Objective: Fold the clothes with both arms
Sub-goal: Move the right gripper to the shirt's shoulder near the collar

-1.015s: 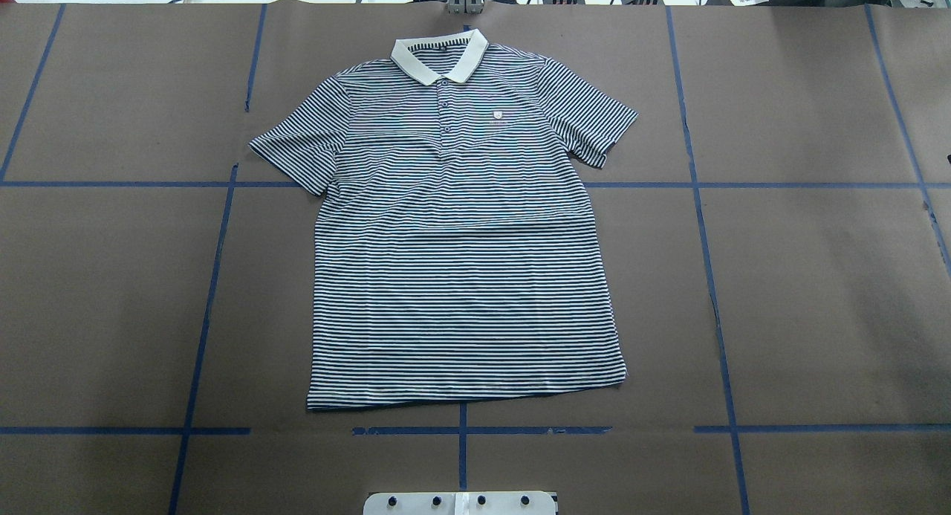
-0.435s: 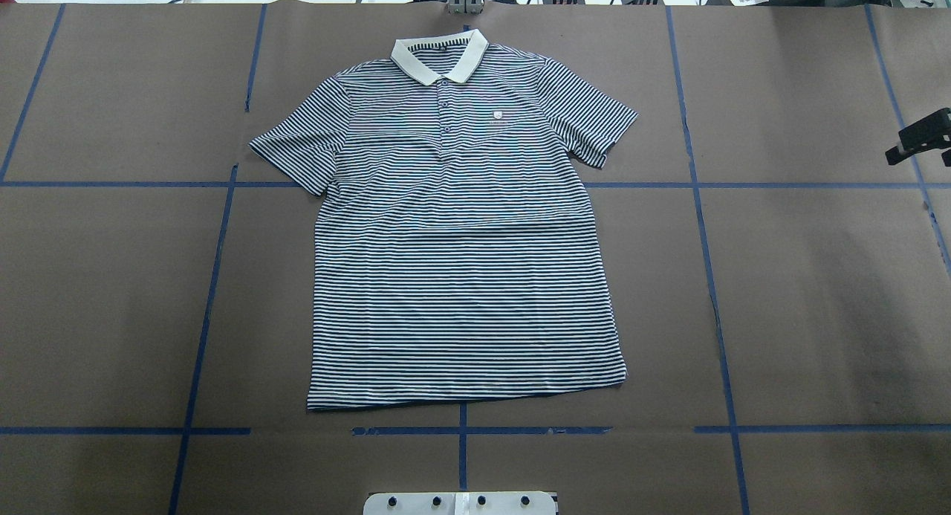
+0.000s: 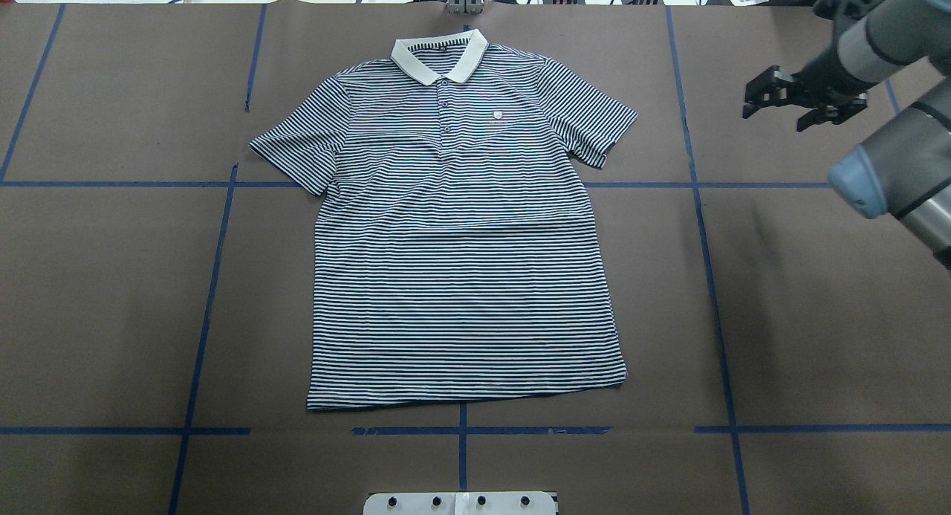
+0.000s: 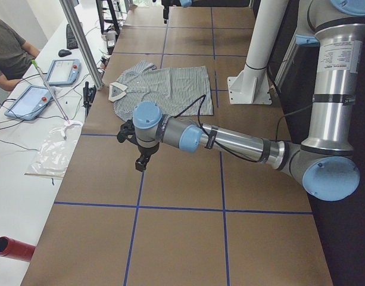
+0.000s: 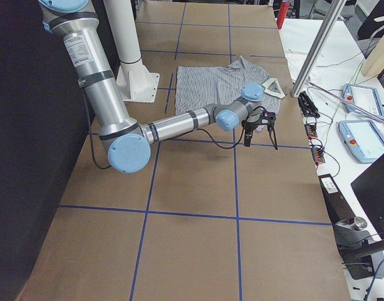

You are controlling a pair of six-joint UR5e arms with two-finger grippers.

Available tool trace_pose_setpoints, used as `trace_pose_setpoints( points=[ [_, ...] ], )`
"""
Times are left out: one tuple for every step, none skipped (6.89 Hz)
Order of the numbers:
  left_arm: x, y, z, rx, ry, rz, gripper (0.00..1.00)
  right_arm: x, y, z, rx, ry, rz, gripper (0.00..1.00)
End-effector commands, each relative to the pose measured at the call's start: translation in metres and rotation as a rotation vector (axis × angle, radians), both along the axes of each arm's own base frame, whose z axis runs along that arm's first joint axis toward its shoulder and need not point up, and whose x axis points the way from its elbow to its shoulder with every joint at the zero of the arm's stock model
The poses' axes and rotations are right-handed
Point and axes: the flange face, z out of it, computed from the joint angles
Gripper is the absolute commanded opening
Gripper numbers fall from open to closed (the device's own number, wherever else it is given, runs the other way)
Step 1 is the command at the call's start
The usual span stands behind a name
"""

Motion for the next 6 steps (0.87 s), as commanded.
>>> trace_pose_setpoints(
  points=[
    [0.000,0.000,0.000,0.002,0.000,0.001,1.00,-0.095,-0.051,-0.008,0.037,-0.015,0.129,0.85],
    [0.001,0.000,-0.003,0.005,0.002,0.002,1.00,-0.112,-0.049,-0.006,0.037,-0.014,0.113,0.85],
    [0.001,0.000,-0.004,0.009,0.003,0.000,1.00,-0.136,-0.041,-0.003,0.031,-0.001,0.098,0.85],
    [0.000,0.000,-0.006,0.013,0.003,-0.004,1.00,-0.148,-0.038,-0.002,0.033,0.015,0.096,0.83],
    [0.001,0.000,-0.006,0.016,0.003,-0.003,1.00,-0.155,-0.043,-0.002,0.025,0.023,0.096,0.78],
    [0.001,0.001,-0.007,0.017,0.004,-0.002,1.00,-0.160,-0.050,-0.011,0.027,0.021,0.096,0.76]
  ],
)
